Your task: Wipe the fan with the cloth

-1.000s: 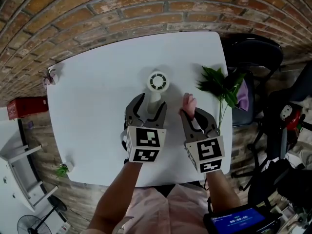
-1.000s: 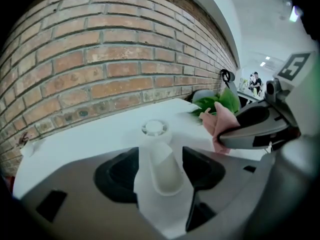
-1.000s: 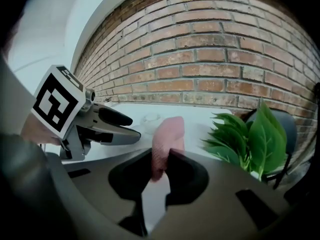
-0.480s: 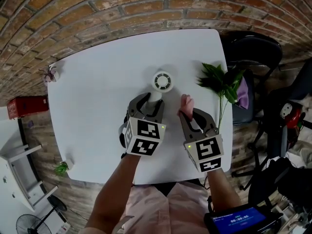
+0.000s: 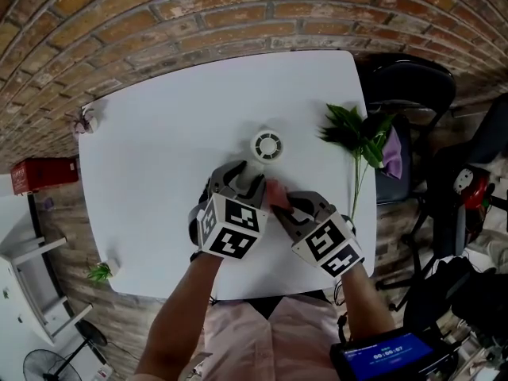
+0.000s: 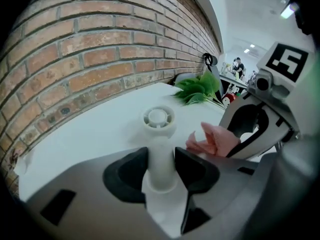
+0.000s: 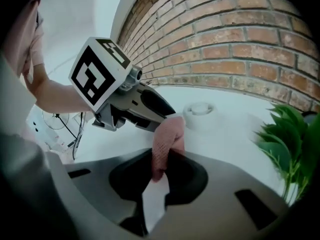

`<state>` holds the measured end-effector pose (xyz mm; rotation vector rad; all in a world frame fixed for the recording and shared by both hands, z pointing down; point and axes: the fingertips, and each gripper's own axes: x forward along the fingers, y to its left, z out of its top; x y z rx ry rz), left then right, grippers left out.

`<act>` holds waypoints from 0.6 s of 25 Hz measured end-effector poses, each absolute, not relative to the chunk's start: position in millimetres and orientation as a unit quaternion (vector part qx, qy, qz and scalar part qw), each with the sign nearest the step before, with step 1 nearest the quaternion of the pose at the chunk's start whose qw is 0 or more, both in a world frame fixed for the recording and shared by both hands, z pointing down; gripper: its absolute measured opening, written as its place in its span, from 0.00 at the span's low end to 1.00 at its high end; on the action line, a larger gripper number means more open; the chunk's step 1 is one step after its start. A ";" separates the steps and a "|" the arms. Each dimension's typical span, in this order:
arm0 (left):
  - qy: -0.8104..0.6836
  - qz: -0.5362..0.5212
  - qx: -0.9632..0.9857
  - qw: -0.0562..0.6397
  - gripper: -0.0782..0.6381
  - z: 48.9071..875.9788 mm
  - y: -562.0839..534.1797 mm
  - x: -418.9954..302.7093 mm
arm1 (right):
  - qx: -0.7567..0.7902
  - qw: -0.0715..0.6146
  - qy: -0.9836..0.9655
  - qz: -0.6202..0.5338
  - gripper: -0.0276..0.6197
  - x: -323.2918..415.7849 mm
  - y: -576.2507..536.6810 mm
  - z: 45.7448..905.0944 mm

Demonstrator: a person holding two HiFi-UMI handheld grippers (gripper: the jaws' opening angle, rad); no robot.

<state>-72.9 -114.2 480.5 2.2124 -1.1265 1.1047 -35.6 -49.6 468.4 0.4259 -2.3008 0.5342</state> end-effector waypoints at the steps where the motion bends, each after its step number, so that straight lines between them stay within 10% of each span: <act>1: -0.402 0.400 0.797 0.209 0.36 480.5 -112.4 -72.0 | 0.159 0.365 -0.894 0.208 0.12 -38.3 -49.7 469.5; 15: -0.368 0.419 0.811 0.180 0.36 481.6 -91.3 -68.7 | 0.195 0.367 -0.872 0.259 0.12 -48.5 -76.9 488.6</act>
